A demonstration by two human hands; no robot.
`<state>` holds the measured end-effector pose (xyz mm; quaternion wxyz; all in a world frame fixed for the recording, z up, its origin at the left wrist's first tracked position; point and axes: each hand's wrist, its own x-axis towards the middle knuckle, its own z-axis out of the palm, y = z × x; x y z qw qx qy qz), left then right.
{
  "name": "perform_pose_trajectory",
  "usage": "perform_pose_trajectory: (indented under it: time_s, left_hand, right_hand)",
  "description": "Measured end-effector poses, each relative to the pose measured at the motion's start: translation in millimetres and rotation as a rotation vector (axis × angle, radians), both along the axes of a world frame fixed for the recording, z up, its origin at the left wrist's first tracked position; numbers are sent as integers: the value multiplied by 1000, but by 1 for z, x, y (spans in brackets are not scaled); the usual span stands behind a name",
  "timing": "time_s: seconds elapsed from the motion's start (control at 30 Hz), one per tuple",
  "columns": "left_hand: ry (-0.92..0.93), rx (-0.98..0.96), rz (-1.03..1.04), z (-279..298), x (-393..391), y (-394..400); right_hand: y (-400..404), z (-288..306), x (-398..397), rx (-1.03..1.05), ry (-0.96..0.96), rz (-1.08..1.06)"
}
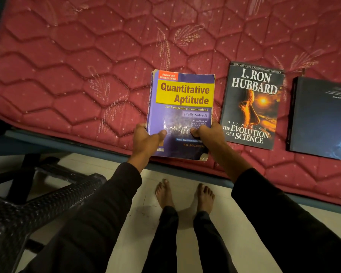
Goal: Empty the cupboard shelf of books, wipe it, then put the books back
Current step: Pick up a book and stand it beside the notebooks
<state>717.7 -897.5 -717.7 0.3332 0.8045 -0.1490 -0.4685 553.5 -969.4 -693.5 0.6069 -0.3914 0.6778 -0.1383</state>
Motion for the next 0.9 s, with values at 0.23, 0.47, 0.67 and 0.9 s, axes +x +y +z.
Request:
perform_pose_trajectory:
  time_s: [0.23,0.47,0.67,0.9]
  left_hand:
    - [21,1,6,5,-2,2]
    - [64,60,20,5,2,4]
    - [134,83,69,26,-4,25]
    - [133,-66,300,106,-21,63]
  right_hand:
    - [5,1,1,37,10,-8]
    - [2,12,-3,81,-33,16]
    - [15,28,-5,97,-78,67]
    - [36,95,-5,18,-125,208]
